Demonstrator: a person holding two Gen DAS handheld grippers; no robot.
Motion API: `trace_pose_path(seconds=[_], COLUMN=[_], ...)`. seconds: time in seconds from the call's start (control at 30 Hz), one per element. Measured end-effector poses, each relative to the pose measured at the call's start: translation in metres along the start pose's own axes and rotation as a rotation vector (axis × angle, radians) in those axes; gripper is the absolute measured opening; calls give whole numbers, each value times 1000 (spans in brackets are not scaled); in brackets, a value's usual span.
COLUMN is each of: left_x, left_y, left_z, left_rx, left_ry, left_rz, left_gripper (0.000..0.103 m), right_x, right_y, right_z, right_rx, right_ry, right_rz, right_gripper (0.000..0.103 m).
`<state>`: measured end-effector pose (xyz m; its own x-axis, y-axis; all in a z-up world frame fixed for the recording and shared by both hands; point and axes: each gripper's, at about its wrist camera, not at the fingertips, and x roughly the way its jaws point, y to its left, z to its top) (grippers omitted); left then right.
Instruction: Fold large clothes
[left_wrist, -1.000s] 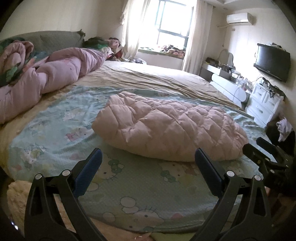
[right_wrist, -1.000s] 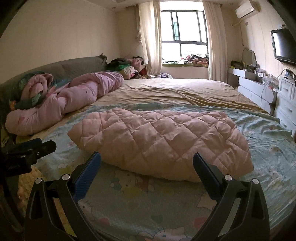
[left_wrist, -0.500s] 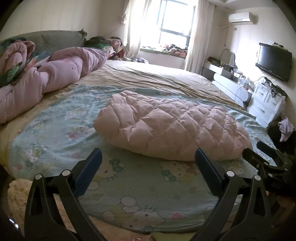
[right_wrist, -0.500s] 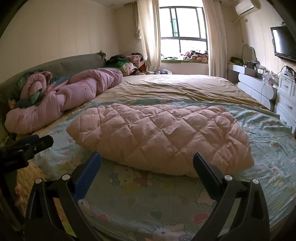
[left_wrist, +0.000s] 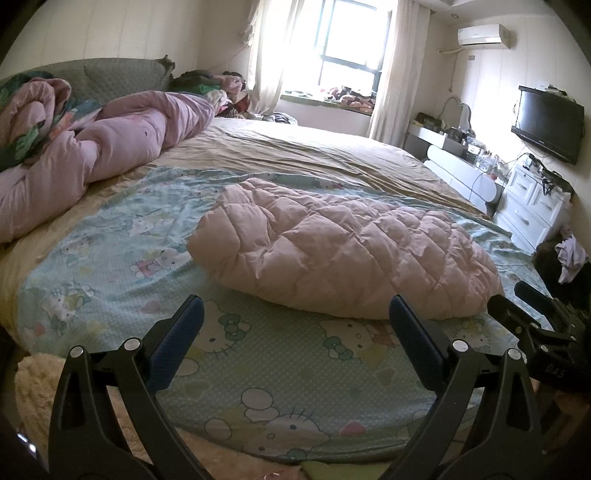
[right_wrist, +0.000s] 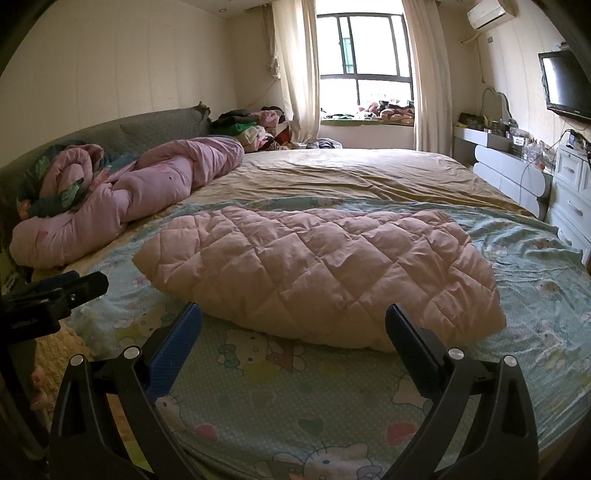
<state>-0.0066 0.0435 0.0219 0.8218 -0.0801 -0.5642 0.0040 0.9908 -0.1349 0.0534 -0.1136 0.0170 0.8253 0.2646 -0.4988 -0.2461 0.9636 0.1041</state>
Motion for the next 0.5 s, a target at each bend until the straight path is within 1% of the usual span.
trace_pose_path(seconds=[0.5], left_x=[0], left_y=[0], left_z=[0], left_rx=[-1], left_ry=[-1], left_rz=[0], left_gripper=[94], right_x=[0], right_y=[1], right_z=[0], right_rx=[0], right_ry=[0], right_rz=[-1], right_gripper=[99])
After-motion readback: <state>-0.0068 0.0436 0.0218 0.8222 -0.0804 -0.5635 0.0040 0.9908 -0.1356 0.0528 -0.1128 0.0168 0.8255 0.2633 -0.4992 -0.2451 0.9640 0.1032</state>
